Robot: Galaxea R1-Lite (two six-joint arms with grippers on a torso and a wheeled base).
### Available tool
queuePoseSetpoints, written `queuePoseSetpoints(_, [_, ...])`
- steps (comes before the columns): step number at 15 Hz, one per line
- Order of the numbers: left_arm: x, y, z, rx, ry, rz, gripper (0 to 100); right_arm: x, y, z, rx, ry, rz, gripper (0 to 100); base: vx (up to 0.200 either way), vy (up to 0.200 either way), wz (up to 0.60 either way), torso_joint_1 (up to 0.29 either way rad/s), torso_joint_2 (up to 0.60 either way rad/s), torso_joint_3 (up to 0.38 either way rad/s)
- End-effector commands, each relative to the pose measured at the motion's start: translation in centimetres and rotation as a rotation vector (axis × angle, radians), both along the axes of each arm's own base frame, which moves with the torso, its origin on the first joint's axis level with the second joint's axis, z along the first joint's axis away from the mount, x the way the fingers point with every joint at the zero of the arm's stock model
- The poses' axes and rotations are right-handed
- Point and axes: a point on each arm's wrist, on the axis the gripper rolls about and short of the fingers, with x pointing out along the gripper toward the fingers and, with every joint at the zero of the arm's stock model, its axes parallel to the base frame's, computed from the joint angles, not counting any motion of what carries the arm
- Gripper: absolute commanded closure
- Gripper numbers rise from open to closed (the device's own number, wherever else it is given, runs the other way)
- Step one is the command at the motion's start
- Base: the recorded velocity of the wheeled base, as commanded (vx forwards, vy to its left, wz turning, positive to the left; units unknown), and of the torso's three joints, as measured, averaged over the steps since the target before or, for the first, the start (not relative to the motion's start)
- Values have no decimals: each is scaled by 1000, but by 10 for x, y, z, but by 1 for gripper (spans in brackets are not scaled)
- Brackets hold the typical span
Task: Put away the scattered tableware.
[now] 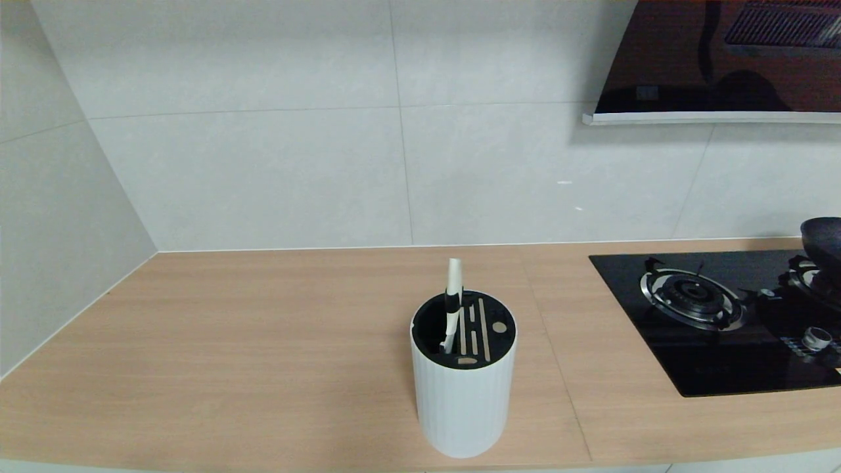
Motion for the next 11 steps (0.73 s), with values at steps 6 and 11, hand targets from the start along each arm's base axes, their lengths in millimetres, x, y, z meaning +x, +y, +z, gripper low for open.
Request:
queuePoseSetpoints(6, [0,-1,0,-15,3,-22,0,1,2,-6,4,53,72,0,0,0,0,0,0,0])
queuePoseSetpoints(11, [0,-1,0,-18,2,-22,0,1,2,-6,5,53,81,0,0,0,0,0,0,0])
